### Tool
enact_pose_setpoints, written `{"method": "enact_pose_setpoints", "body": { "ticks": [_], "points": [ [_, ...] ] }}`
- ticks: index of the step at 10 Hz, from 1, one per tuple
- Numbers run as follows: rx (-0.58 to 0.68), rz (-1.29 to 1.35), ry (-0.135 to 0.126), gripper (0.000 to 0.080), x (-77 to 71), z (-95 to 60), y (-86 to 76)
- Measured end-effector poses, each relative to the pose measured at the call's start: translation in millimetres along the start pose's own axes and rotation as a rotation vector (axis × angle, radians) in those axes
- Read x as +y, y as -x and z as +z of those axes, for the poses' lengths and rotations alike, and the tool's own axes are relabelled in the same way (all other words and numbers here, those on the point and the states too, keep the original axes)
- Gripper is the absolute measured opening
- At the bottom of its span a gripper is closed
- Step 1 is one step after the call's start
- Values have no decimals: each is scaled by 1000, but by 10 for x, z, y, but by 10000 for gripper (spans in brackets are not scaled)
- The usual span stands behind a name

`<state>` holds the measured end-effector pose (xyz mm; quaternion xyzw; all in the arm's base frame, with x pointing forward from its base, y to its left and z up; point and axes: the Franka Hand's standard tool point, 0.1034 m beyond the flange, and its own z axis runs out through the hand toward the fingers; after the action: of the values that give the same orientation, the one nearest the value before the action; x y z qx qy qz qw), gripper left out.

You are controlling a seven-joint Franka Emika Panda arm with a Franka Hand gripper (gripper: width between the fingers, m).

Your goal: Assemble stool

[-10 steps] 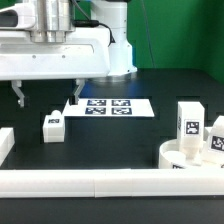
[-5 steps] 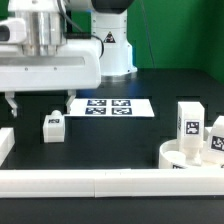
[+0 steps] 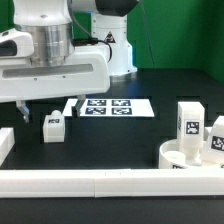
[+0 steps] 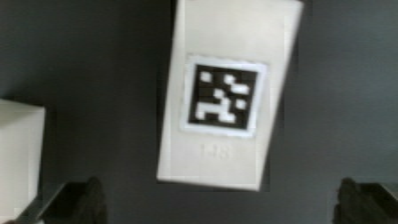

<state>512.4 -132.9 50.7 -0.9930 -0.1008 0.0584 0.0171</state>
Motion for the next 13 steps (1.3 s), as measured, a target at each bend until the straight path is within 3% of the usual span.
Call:
{"method": "enact_pose_setpoints", "body": {
  "ticks": [1,2,6,7,9,13],
  "points": [
    [-68,-4,-25,649,-18,-37,3],
    [-98,-9,-36,649,2,-43,-20],
    [-320,-6,-88,649,-142,34,3],
    [-373,3,-81,649,-181,82,-18],
    [-475,-15,-41,649,-111,143,-9],
    [-472,22,-33,649,-96,161,4]
  ]
}}
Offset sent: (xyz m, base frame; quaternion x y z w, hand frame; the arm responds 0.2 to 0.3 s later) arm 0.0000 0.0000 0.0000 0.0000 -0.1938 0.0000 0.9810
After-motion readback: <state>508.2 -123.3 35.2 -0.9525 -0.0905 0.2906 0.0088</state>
